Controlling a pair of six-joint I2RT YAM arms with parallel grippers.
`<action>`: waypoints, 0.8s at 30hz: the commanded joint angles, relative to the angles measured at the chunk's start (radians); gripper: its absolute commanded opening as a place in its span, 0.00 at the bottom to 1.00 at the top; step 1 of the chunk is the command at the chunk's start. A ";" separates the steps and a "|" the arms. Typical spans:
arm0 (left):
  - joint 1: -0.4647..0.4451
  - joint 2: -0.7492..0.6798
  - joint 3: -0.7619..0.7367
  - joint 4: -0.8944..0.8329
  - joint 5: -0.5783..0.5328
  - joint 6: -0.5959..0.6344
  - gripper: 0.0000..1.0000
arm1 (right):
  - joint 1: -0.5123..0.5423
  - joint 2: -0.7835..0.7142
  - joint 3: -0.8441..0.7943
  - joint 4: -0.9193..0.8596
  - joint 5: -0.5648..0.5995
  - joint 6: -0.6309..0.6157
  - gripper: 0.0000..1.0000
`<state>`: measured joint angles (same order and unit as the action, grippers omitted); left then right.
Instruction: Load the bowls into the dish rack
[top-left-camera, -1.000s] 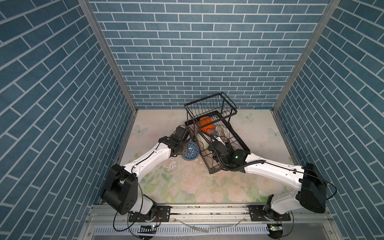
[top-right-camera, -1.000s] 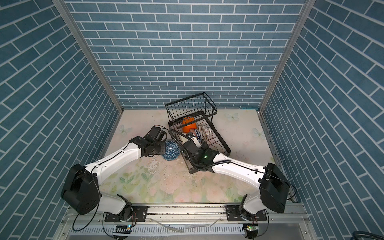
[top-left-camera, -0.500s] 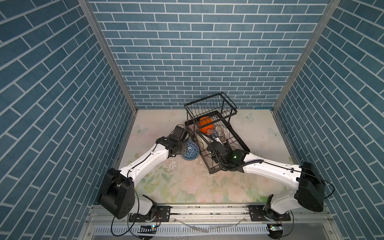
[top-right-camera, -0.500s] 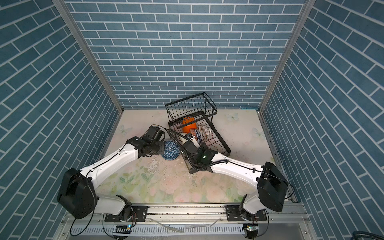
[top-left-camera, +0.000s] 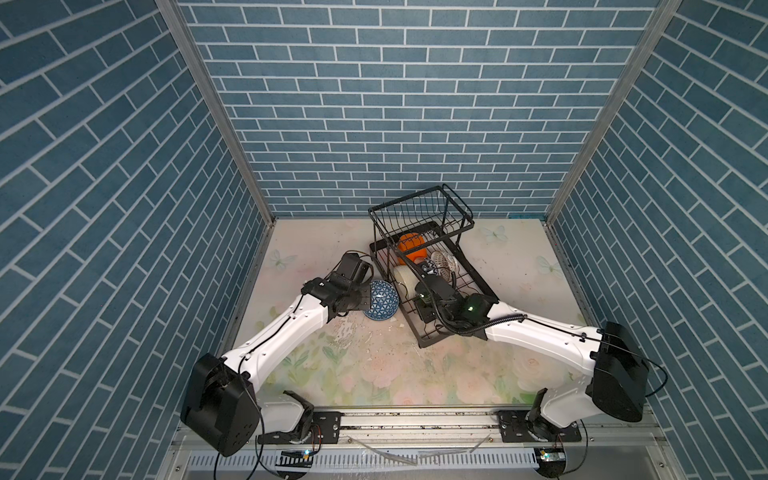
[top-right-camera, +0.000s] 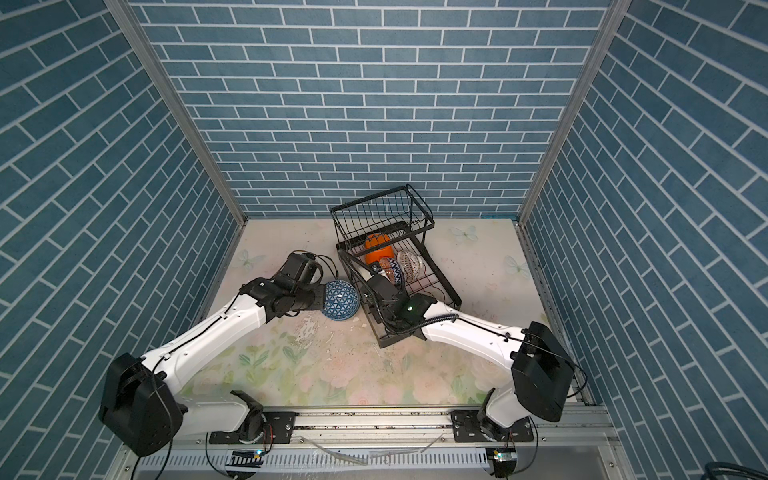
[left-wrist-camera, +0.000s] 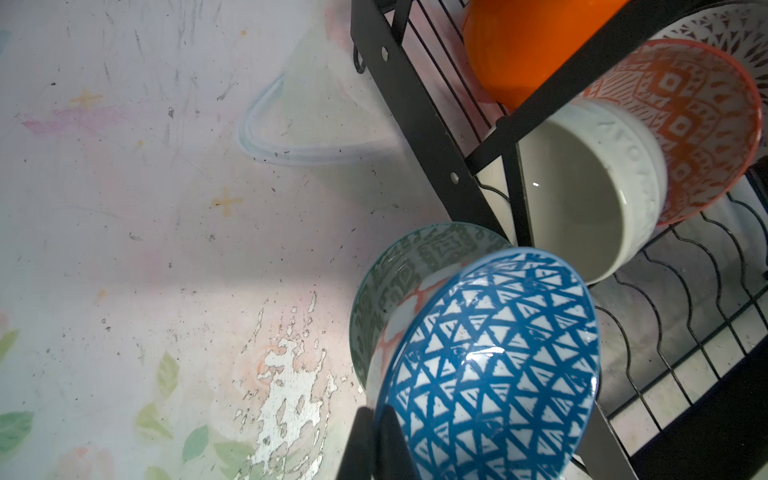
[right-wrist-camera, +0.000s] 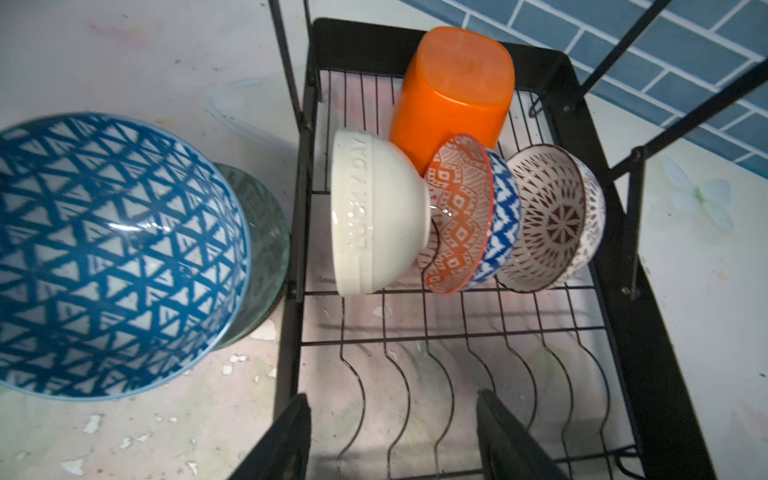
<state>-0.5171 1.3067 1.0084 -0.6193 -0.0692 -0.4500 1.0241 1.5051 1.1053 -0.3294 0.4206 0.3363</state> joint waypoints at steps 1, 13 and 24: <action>0.006 -0.041 -0.018 0.050 0.020 0.014 0.00 | -0.005 0.028 0.064 0.052 -0.104 0.038 0.64; 0.006 -0.087 -0.050 0.076 0.033 0.018 0.00 | -0.021 0.152 0.168 0.090 -0.244 0.068 0.62; 0.006 -0.120 -0.060 0.093 0.058 0.033 0.00 | -0.035 0.223 0.203 0.107 -0.279 0.080 0.52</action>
<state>-0.5167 1.2060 0.9501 -0.5667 -0.0235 -0.4286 0.9951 1.7130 1.2530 -0.2420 0.1627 0.3817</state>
